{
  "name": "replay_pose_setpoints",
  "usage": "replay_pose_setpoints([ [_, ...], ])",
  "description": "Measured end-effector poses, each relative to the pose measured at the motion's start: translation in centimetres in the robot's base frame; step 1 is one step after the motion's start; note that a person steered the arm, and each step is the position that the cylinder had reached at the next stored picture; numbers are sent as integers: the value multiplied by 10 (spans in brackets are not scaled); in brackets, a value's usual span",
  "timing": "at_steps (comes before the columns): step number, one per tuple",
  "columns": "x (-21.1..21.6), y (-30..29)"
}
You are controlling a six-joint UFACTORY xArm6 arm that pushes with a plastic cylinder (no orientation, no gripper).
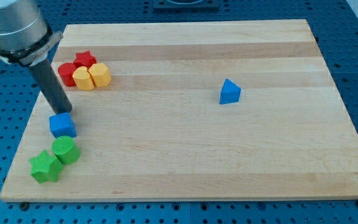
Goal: Move the blue triangle towards the bottom left
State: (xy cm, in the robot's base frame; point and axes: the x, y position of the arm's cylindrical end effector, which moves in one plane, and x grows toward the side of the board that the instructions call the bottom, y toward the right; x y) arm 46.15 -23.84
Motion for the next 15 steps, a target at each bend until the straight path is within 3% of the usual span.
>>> replay_pose_setpoints([
  [2, 31, 0],
  [4, 8, 16],
  [6, 14, 148],
  [7, -3, 209],
  [9, -130, 291],
  [10, -125, 365],
  [11, -84, 398],
  [13, -82, 388],
  [15, -70, 339],
])
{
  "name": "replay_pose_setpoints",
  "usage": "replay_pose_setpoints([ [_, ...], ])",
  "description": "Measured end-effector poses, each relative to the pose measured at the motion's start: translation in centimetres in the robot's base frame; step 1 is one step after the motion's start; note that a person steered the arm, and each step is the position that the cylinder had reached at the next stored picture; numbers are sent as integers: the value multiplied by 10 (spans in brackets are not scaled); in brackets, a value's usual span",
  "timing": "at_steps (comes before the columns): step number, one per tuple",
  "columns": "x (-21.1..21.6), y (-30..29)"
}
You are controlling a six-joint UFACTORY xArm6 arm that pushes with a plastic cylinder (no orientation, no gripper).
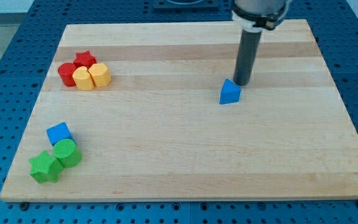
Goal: Move the blue triangle towards the bottom left
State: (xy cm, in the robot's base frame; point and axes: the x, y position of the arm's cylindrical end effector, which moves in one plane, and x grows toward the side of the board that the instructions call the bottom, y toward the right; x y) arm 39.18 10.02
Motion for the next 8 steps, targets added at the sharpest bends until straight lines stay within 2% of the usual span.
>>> replay_pose_setpoints([
  [2, 22, -45],
  [4, 80, -97],
  [5, 91, -104],
  [6, 43, -96],
  [7, -26, -57],
  [8, -14, -10],
])
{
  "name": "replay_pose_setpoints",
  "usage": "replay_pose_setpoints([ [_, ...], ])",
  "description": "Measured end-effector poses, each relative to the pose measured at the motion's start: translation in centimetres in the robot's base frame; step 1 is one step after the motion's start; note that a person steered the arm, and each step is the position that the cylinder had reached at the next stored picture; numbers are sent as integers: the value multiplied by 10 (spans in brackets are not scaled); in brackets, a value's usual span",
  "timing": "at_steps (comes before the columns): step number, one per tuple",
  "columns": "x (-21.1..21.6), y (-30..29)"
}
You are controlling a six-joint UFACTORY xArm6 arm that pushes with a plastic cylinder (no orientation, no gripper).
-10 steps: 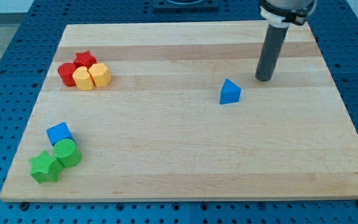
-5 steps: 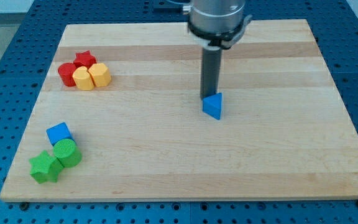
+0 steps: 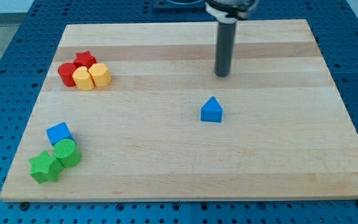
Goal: Move the blue triangle towards the bottom left
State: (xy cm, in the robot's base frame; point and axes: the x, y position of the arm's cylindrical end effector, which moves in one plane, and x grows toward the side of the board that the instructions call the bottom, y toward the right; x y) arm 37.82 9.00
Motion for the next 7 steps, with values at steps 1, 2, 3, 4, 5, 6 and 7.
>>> replay_pose_setpoints([
  [1, 36, 3],
  [2, 48, -5],
  [3, 64, -11],
  [4, 74, -21],
  [5, 85, -34],
  [6, 86, -51],
  [7, 92, -75],
])
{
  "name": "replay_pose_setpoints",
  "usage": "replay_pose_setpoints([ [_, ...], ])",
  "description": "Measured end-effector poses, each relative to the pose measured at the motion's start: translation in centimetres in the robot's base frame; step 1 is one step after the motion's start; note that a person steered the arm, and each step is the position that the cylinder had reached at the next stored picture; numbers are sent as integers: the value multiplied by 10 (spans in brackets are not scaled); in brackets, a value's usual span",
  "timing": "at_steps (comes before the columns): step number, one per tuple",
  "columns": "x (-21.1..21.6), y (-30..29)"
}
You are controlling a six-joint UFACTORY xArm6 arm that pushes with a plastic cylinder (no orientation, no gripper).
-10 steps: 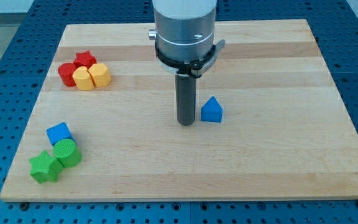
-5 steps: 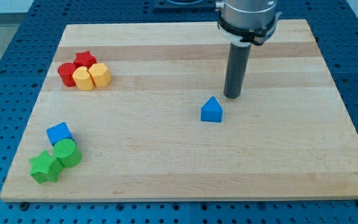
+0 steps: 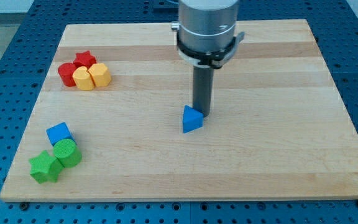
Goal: Move the blue triangle towards the bottom left
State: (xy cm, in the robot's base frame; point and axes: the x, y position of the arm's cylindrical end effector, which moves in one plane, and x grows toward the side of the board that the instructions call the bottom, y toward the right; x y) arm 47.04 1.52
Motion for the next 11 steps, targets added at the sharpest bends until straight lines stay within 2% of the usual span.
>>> replay_pose_setpoints([
  [3, 54, -73],
  [4, 57, -75],
  [7, 64, -15],
  [11, 81, -58],
])
